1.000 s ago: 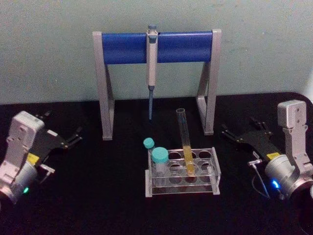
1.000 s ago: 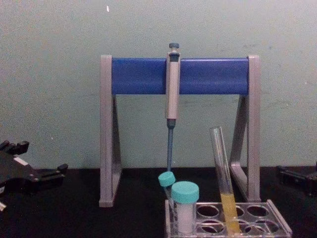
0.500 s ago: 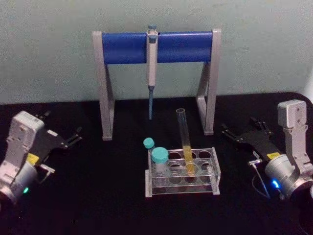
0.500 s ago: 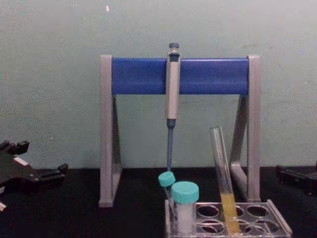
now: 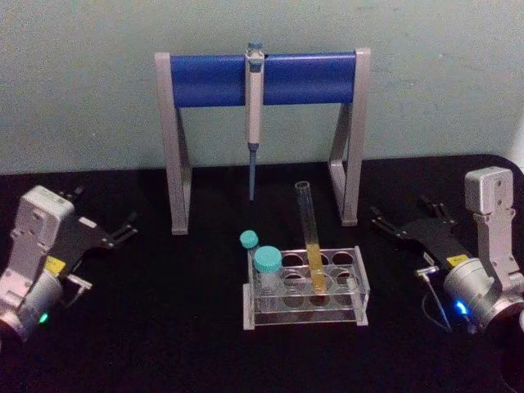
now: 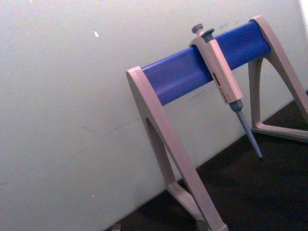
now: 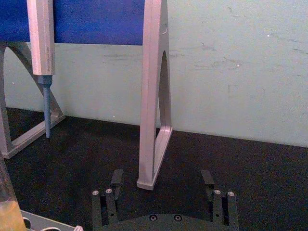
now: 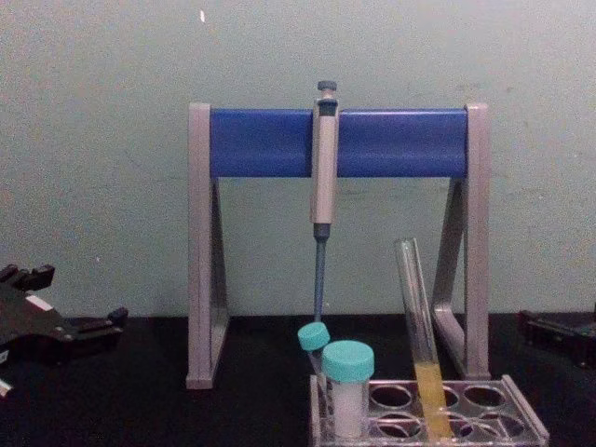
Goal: Pick up the test tube from the test tube rack, shake it, then place it back into the test tube rack.
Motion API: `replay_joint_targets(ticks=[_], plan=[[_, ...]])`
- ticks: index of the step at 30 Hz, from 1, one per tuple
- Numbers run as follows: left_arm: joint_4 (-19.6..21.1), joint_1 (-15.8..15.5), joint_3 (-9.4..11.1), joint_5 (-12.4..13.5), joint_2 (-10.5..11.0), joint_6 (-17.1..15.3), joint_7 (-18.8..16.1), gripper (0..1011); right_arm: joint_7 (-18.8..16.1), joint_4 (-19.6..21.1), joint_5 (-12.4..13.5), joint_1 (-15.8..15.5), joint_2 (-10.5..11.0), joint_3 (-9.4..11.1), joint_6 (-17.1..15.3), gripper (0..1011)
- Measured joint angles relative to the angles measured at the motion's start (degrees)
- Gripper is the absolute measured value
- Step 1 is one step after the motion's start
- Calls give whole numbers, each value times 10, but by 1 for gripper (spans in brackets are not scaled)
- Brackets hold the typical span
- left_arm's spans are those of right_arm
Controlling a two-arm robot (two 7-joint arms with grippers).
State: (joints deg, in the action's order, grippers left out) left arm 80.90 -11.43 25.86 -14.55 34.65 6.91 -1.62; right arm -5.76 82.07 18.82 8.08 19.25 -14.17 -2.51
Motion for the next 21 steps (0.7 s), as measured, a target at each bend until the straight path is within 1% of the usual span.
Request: replay_joint_targets(ticks=[21], plan=[[0, 0, 0, 0, 0, 0, 0, 1001, 0, 0, 0, 0, 0, 0, 0, 1000]])
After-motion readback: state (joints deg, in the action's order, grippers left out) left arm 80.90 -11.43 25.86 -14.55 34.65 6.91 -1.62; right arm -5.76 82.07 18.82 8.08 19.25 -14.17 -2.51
